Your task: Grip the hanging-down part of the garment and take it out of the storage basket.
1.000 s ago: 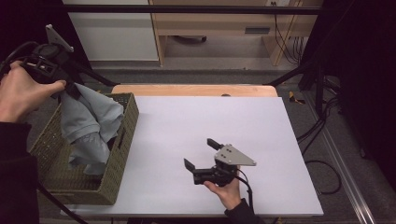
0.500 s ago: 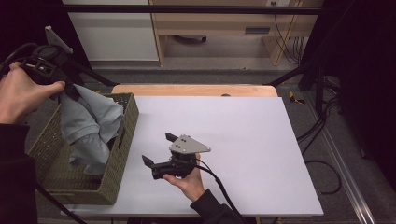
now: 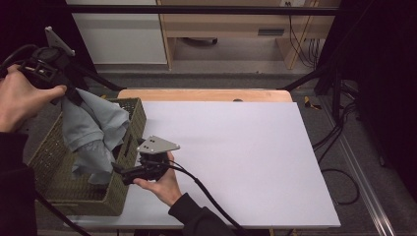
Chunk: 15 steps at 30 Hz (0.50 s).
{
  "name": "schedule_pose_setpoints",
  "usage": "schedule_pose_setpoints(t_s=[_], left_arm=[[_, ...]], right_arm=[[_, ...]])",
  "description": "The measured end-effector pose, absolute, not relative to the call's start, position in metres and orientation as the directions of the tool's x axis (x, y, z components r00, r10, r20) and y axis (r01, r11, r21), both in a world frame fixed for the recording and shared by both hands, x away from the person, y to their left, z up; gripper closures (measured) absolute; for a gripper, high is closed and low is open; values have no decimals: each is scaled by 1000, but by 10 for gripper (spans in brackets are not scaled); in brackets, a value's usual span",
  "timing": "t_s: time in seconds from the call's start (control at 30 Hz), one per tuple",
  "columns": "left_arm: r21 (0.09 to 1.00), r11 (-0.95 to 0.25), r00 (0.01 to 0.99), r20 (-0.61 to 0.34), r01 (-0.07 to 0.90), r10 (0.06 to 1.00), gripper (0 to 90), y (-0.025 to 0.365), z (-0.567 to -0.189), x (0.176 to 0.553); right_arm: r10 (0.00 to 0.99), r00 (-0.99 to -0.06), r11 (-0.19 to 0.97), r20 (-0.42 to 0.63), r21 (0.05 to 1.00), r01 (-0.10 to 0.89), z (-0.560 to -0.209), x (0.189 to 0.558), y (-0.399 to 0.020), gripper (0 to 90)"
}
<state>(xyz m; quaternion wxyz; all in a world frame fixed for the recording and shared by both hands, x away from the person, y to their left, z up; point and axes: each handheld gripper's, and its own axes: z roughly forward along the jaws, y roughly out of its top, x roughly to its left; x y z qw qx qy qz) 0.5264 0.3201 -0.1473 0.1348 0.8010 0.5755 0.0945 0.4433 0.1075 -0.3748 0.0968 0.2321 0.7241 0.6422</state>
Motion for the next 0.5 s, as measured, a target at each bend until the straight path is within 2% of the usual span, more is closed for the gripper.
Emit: schedule_pose_setpoints(t_s=[0.27, 0.4, 0.5], left_arm=[[326, -309, 326, 1, 894, 945, 856, 317, -145, 525], [329, -313, 330, 5, 891, 944, 856, 316, -144, 523], [330, -317, 334, 5, 889, 943, 856, 315, -143, 523]], right_arm=[[448, -882, 108, 147, 970, 216, -382, 450, 148, 55], [476, -869, 145, 136, 962, 230, -390, 457, 163, 69], [503, -852, 146, 147, 957, 251, -397, 465, 170, 148]])
